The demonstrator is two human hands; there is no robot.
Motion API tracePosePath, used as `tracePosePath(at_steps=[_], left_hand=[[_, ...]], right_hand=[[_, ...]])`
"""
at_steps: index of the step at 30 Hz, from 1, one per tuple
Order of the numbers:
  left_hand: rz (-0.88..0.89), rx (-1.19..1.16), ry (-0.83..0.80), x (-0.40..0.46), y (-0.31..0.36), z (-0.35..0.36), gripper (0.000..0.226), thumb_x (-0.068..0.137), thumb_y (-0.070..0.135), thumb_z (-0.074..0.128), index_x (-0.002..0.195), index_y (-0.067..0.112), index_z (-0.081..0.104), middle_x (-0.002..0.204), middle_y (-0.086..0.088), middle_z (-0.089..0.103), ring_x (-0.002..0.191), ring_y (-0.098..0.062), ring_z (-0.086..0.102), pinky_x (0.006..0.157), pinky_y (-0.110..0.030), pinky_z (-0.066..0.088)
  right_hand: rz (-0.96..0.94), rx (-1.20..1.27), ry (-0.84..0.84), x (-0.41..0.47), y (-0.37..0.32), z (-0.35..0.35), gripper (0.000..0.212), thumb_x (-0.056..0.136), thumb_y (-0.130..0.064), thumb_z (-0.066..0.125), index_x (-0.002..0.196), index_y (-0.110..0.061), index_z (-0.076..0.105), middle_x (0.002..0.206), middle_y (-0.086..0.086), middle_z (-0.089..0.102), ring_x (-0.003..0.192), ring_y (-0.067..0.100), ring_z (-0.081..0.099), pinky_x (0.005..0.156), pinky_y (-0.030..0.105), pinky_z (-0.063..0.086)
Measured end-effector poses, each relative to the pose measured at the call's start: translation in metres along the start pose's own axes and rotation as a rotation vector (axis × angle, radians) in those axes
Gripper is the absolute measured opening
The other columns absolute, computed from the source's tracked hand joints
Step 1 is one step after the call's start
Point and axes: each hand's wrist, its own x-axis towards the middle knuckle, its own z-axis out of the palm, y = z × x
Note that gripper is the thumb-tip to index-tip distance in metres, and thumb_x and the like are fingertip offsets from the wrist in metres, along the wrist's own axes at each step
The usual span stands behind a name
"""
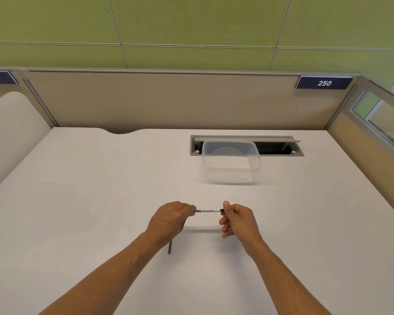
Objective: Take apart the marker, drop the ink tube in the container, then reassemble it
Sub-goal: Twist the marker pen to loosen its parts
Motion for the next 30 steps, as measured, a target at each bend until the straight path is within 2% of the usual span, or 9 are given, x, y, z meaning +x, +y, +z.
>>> tracePosePath(at_steps=[3, 8, 13, 16, 19, 21, 25, 30], left_hand=[[0.006, 0.006, 0.002, 0.0012, 0.0, 0.0003, 0.012, 0.08, 0.007, 0.072, 0.088, 0.014, 0.066, 0.075, 0.002, 0.07, 0.058, -0.025, 0.058, 0.047, -0.027, 0.046], [0.008, 0.005, -0.004, 0.0002, -0.0029, 0.0033, 0.007, 0.082, 0.01, 0.068, 0.088, 0.014, 0.066, 0.075, 0.002, 0.07, 0.058, -0.025, 0.058, 0.047, -0.029, 0.048], [0.016, 0.014, -0.005, 0.0, -0.0036, 0.0043, 0.003, 0.084, 0.013, 0.064, 0.087, 0.014, 0.065, 0.073, 0.002, 0.068, 0.058, -0.024, 0.057, 0.046, -0.029, 0.047], [0.011, 0.01, 0.008, 0.0012, -0.0048, 0.004, 0.006, 0.085, 0.015, 0.061, 0.088, 0.015, 0.066, 0.075, 0.003, 0.069, 0.059, -0.024, 0.058, 0.048, -0.029, 0.048], [0.014, 0.009, 0.021, 0.0041, -0.0045, 0.0027, 0.009, 0.088, 0.015, 0.057, 0.088, 0.014, 0.065, 0.075, 0.003, 0.069, 0.059, -0.025, 0.058, 0.048, -0.028, 0.047], [0.011, 0.005, 0.027, 0.0036, -0.0036, 0.0021, 0.02, 0.091, 0.021, 0.047, 0.088, 0.015, 0.065, 0.075, 0.003, 0.069, 0.059, -0.025, 0.058, 0.048, -0.029, 0.048], [0.011, 0.007, 0.024, 0.0024, -0.0042, 0.0018, 0.023, 0.091, 0.023, 0.043, 0.089, 0.015, 0.065, 0.076, 0.003, 0.069, 0.059, -0.025, 0.058, 0.048, -0.029, 0.048], [0.011, -0.001, 0.023, 0.0021, -0.0026, 0.0008, 0.025, 0.091, 0.023, 0.042, 0.089, 0.015, 0.065, 0.076, 0.003, 0.07, 0.06, -0.024, 0.059, 0.048, -0.028, 0.048]], right_hand=[[-0.008, -0.061, -0.014, 0.0006, -0.0007, -0.0009, 0.034, 0.096, -0.033, 0.059, 0.077, -0.005, 0.065, 0.064, 0.008, 0.066, 0.05, 0.018, 0.057, 0.05, 0.032, 0.055], [-0.055, -0.067, -0.044, 0.0014, 0.0011, -0.0007, 0.013, 0.096, -0.011, 0.058, 0.09, -0.002, 0.065, 0.074, 0.011, 0.07, 0.058, 0.018, 0.062, 0.059, 0.033, 0.058], [-0.055, 0.004, -0.09, 0.0021, 0.0021, -0.0014, 0.009, 0.095, 0.001, 0.054, 0.098, 0.003, 0.063, 0.079, 0.015, 0.067, 0.062, 0.018, 0.063, 0.063, 0.034, 0.06], [-0.039, 0.073, -0.074, 0.0019, 0.0005, 0.0001, 0.011, 0.096, -0.009, 0.059, 0.099, 0.0, 0.064, 0.079, 0.013, 0.068, 0.062, 0.02, 0.062, 0.063, 0.035, 0.059], [-0.011, 0.045, -0.021, 0.0018, -0.0024, 0.0015, 0.031, 0.098, -0.032, 0.057, 0.094, -0.003, 0.066, 0.071, 0.007, 0.067, 0.055, 0.019, 0.058, 0.055, 0.034, 0.056], [-0.001, -0.025, 0.0, 0.0014, -0.0029, 0.0012, 0.039, 0.098, -0.039, 0.054, 0.086, -0.004, 0.067, 0.065, 0.005, 0.065, 0.048, 0.018, 0.053, 0.049, 0.031, 0.052], [-0.001, -0.1, 0.01, 0.0006, -0.0027, 0.0004, 0.041, 0.098, -0.039, 0.054, 0.075, -0.006, 0.064, 0.059, 0.004, 0.062, 0.04, 0.016, 0.048, 0.045, 0.029, 0.046], [-0.045, -0.102, -0.004, -0.0012, -0.0011, 0.0005, 0.034, 0.098, -0.033, 0.056, 0.078, -0.007, 0.065, 0.062, 0.003, 0.064, 0.044, 0.014, 0.05, 0.049, 0.028, 0.048]])
